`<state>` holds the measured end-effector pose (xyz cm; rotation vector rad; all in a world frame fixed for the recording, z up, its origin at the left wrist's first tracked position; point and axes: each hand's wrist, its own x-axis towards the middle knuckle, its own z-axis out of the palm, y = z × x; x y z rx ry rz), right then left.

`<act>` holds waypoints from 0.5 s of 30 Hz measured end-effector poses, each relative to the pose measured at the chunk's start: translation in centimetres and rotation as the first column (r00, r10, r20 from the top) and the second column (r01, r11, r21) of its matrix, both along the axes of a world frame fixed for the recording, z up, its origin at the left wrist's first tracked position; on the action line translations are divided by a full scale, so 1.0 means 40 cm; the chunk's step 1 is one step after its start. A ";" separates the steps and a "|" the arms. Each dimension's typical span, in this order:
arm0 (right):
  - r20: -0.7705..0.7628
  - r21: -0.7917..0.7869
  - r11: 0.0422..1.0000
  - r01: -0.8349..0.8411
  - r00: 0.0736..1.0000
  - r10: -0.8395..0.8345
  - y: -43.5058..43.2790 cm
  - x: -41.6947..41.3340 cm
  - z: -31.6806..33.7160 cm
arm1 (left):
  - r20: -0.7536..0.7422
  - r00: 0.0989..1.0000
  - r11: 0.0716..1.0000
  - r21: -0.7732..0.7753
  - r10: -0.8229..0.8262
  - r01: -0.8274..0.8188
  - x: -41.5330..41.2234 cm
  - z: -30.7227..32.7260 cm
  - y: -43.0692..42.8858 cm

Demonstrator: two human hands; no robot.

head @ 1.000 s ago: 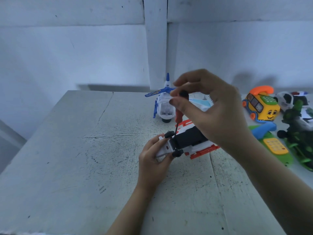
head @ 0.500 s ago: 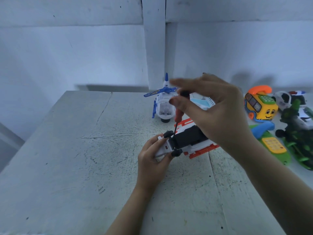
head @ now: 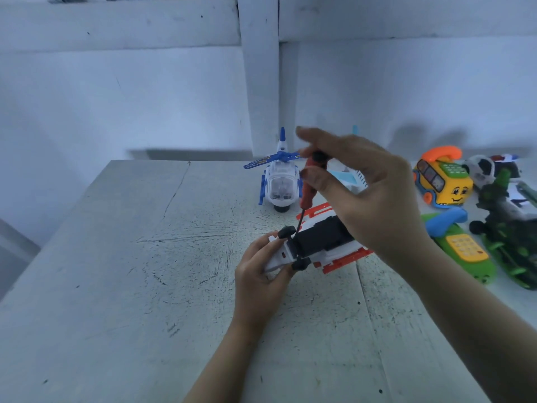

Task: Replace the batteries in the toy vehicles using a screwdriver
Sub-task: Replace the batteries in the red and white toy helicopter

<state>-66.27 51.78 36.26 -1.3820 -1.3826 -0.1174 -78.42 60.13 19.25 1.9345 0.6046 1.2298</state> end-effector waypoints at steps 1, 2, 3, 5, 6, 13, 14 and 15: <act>-0.024 -0.023 0.999 -0.032 0.999 0.032 -0.002 -0.001 0.003 | 0.000 1.000 1.000 0.002 -0.002 0.002 0.000 0.001 -0.001; -0.044 -0.049 0.997 -0.063 0.997 0.060 -0.004 -0.001 0.004 | 0.002 1.000 1.000 -0.001 -0.005 0.005 0.000 0.002 -0.001; -0.051 -0.075 0.994 -0.080 0.996 0.077 -0.006 -0.001 0.005 | 0.004 1.000 1.000 -0.007 -0.008 0.008 -0.001 0.002 -0.002; -0.029 -0.103 0.992 -0.078 0.997 0.075 -0.007 -0.003 0.004 | 0.010 1.000 1.000 -0.014 -0.006 0.006 -0.001 0.002 -0.001; -0.015 -0.097 0.993 -0.071 0.997 0.070 -0.009 -0.004 0.002 | 0.012 1.000 1.000 -0.014 -0.005 0.005 0.000 0.002 -0.001; 0.024 -0.020 0.999 0.042 0.999 -0.042 -0.007 -0.009 0.014 | -0.025 1.000 1.000 -0.024 -0.003 0.002 -0.002 -0.001 0.001; 0.022 -0.033 0.999 0.042 0.999 -0.041 -0.008 -0.007 0.016 | -0.022 1.000 1.000 -0.023 -0.004 0.004 -0.002 0.001 0.000; 0.006 -0.059 0.998 0.027 1.000 -0.027 -0.008 -0.006 0.019 | -0.015 1.000 1.000 -0.021 -0.006 0.006 -0.002 0.003 0.000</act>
